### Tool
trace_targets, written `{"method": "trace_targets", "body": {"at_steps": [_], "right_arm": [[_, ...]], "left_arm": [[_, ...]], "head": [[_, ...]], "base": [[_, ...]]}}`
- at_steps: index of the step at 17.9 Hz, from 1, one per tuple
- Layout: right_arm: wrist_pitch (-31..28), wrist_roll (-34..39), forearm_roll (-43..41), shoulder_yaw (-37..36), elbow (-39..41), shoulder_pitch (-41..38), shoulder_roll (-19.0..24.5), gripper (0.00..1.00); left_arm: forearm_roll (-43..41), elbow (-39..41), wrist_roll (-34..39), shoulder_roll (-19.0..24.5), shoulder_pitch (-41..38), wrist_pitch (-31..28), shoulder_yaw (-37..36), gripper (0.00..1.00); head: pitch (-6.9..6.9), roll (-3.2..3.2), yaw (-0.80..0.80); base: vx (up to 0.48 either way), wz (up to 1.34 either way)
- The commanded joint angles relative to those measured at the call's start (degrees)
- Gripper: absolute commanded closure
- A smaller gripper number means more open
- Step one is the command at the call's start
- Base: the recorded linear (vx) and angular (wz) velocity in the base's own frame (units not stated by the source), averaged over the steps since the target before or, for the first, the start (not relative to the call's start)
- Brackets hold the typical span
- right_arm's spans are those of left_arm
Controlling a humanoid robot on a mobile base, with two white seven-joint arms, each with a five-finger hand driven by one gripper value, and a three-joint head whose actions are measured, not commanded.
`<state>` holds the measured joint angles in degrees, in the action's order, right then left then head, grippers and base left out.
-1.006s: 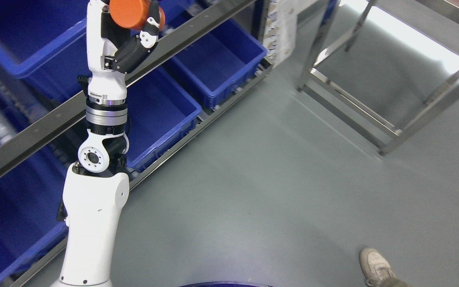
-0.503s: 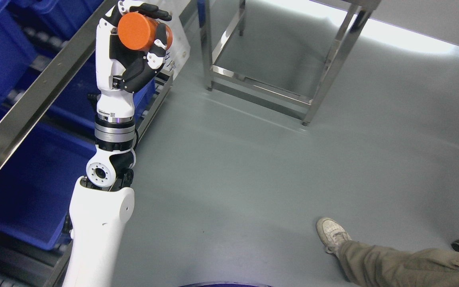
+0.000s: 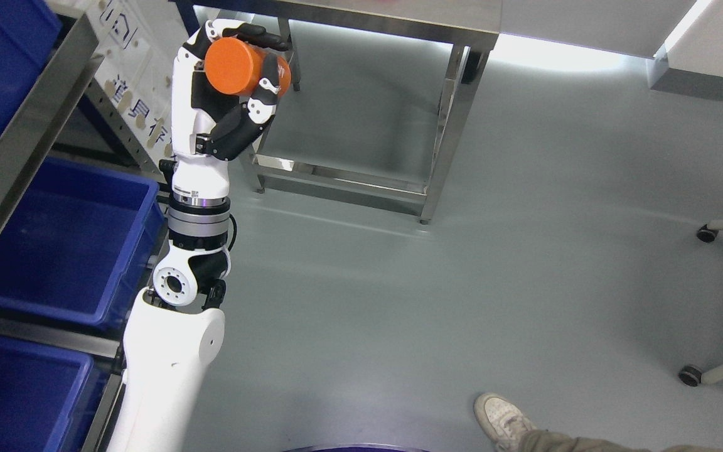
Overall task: Grab orange capacitor from left shelf to right desk
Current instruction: 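Hold the capacitor in the left hand while turning toward the steel table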
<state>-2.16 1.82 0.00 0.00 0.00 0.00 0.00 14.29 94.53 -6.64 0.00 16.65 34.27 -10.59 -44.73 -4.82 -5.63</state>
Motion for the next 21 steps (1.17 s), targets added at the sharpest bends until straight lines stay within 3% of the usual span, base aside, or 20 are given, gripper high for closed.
{"method": "trace_targets", "body": {"at_steps": [1,15,21], "right_arm": [[0.05,0.02,0.0,-0.61,1.93,-0.79,-1.0,0.0],[0.05,0.02,0.0,-0.61,1.93,-0.79,-1.0,0.0],[-0.04,0.02,0.0,-0.61,1.93,-0.79,-1.0,0.0]], "left_arm": [[1.0,0.13,0.05,1.0,-0.12,-0.17,-5.75,0.95],[4.52,-1.36,-0.13,1.0,1.02,-5.35,-5.49,0.95],[1.54,-9.44,-1.35,1.0,11.63,-12.9,-5.14,0.95]], "head": [[0.0,0.0,0.0],[0.0,0.0,0.0],[0.0,0.0,0.0]], "base": [[0.365,-0.24],[0.4,-0.12],[0.283,0.08]]}}
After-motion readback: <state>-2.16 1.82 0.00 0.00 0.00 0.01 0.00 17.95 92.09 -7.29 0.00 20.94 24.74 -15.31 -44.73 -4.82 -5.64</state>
